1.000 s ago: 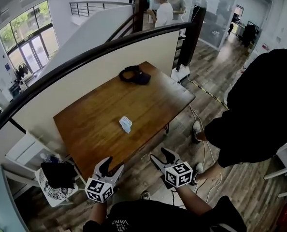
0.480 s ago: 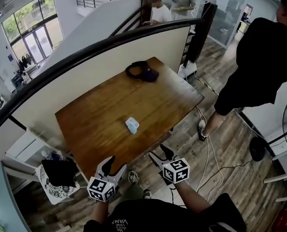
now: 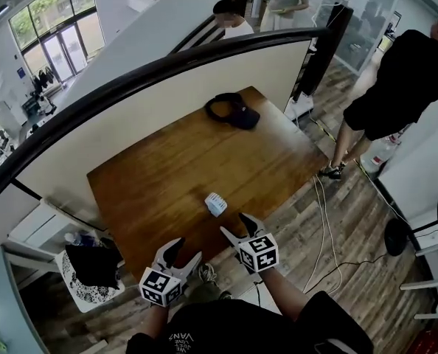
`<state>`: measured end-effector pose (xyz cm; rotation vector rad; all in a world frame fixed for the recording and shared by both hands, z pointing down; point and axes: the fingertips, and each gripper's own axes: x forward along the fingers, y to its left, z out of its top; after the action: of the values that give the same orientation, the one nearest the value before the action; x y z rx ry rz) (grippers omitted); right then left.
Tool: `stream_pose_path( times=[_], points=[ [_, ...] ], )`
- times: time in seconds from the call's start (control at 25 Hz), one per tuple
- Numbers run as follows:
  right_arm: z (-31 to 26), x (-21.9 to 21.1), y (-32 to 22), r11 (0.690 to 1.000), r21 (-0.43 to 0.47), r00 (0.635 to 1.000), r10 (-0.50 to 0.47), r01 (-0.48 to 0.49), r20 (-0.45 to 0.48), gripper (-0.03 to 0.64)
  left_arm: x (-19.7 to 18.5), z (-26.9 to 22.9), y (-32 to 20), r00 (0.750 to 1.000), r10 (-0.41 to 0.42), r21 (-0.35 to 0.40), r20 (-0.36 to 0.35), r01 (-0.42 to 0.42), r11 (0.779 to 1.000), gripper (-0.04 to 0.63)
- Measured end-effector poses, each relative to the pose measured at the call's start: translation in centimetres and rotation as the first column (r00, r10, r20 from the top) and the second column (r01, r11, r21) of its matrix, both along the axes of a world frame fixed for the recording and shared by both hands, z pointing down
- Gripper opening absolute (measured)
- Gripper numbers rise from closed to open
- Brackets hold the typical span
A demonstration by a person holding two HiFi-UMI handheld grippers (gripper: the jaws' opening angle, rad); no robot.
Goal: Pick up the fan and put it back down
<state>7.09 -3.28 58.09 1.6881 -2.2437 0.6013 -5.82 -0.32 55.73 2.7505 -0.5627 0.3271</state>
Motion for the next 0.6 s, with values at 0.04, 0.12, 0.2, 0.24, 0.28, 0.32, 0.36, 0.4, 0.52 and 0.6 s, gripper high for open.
stream_pose_path(
  times=[0.04,0.12,0.2,0.24,0.28,0.32,0.36,0.4,0.52,0.6],
  points=[
    [0.2,-0.2,-0.7,1.0,-0.001,1.0,-0.011,0.011,-0.003,0.268,0.1,0.2,-0.5,1.0,-0.001,-0.005,0.002,0.001,1.0,0.236],
    [0.5,-0.5,-1.9,1.0,-0.002,1.0,-0.03,0.03,-0.006,0.268,0.4,0.3,-1.5,1.0,0.002,-0.009,0.005,-0.002,1.0,0.236],
    [0.8,-0.6,-3.1,0.999,-0.002,0.999,-0.048,0.048,-0.017,0.268,0.6,0.5,-2.5,1.0,0.012,-0.012,0.013,-0.012,1.0,0.236],
    [1.0,-0.7,-3.6,0.998,-0.002,0.998,-0.057,0.057,-0.027,0.268,0.7,0.7,-3.1,1.0,0.014,-0.014,0.018,-0.014,1.0,0.236],
    [1.3,-0.7,-4.2,0.998,-0.003,0.997,-0.067,0.066,-0.04,0.268,0.7,0.9,-3.7,1.0,0.014,-0.018,0.023,-0.014,1.0,0.236],
    [1.5,-0.7,-4.8,0.997,-0.005,0.996,-0.076,0.076,-0.052,0.268,0.7,1.0,-4.3,1.0,0.011,-0.026,0.027,-0.011,1.0,0.236],
    [1.8,-0.7,-5.3,0.996,-0.008,0.994,-0.085,0.085,-0.062,0.268,0.8,1.2,-4.8,0.999,0.01,-0.034,0.031,-0.009,0.999,0.236],
    [2.0,-0.8,-5.7,0.996,-0.01,0.993,-0.093,0.093,-0.068,0.268,0.9,1.3,-5.2,0.999,0.015,-0.038,0.034,-0.014,0.999,0.236],
    [2.6,-1.0,-6.9,0.994,-0.013,0.991,-0.109,0.108,-0.083,0.267,1.3,2.1,-6.3,0.998,0.045,-0.033,0.041,-0.043,0.999,0.236],
    [3.0,-1.0,-7.5,0.993,-0.02,0.987,-0.118,0.117,-0.105,0.255,1.6,2.3,-7.2,0.998,0.055,-0.032,0.039,-0.054,0.998,0.236]
  ],
)
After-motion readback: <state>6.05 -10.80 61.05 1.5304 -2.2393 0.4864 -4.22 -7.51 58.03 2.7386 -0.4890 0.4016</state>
